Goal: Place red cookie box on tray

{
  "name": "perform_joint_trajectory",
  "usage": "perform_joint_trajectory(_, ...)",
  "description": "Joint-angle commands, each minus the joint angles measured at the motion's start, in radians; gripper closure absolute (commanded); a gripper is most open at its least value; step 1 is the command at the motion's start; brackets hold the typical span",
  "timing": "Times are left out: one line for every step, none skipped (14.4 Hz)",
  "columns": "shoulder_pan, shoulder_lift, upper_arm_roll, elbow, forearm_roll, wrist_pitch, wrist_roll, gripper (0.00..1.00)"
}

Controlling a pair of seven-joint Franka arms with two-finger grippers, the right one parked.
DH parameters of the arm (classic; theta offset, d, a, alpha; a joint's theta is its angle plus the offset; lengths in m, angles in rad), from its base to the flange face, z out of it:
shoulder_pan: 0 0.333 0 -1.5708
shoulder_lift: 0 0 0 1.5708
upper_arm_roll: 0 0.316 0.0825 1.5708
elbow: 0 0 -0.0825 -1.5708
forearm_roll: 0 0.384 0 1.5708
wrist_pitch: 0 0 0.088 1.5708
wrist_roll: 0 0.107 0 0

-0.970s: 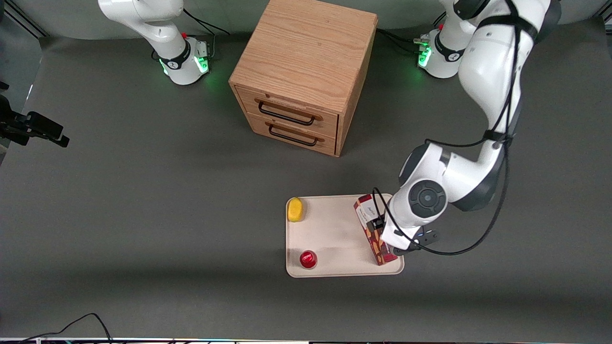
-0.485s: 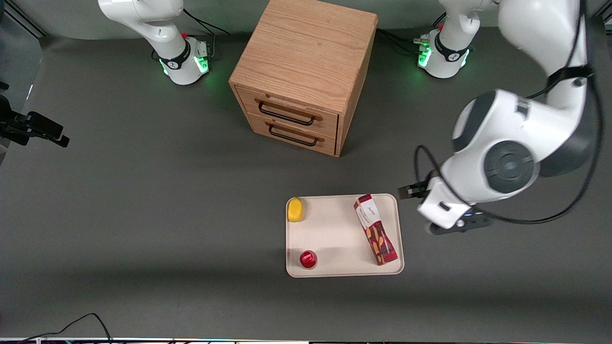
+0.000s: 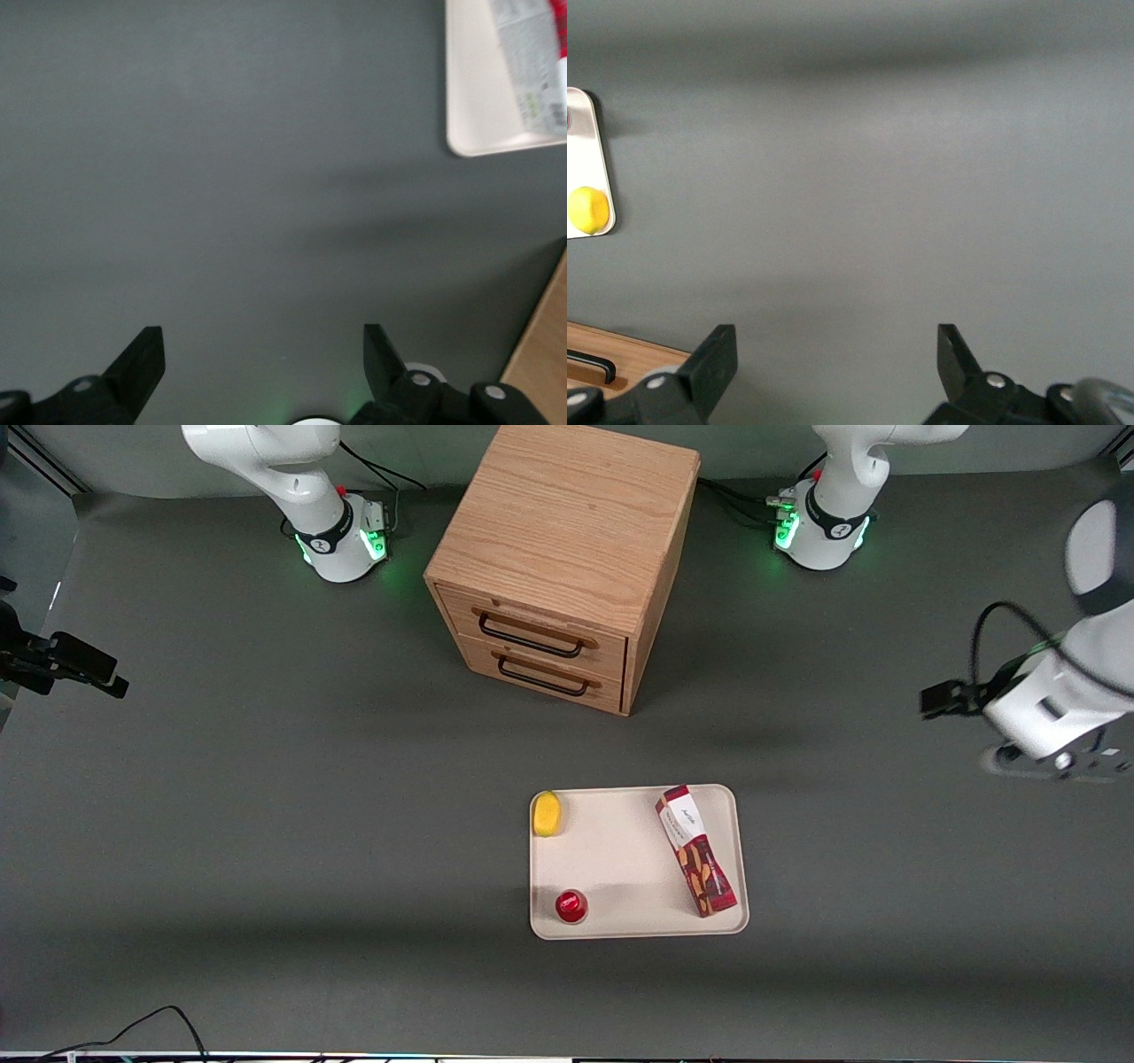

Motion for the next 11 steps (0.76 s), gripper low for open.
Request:
perform_joint_trajectory(-0.017,-0.199,0.008,-0.204,0.055,0.081,0.021,0.00)
perform_joint_trajectory(-0.014,-0.208,0.019,-0.204,0.055,0.080,0.038,0.00)
perform_joint_trajectory(-0.014,-0.213,0.045,-0.200,0.039,0.093,0.053,0.00)
perform_joint_trajectory(-0.016,-0.210,0.063,-0.194,0.014,0.106,0.057,0.00)
perform_joint_trajectory(-0.014,-0.210,0.068,-0.194,0.001,0.128,0.057,0.00)
perform_joint_trajectory(-0.014,-0.215,0.079,-0.192,0.001,0.141,0.057,0.00)
perform_joint_trajectory(-0.016,-0.216,0.087,-0.181,-0.001,0.133,0.058,0.00)
perform_joint_trajectory(-0.017,-0.218,0.087,-0.165,-0.002,0.120,0.058,0.00)
perform_joint_trajectory(-0.017,-0.218,0.085,-0.149,-0.002,0.091,0.057,0.00)
perform_joint_trajectory(-0.019,-0.216,0.087,-0.128,-0.002,0.068,0.057,0.00)
perform_joint_trajectory(-0.019,-0.216,0.087,-0.120,-0.002,0.055,0.057,0.00)
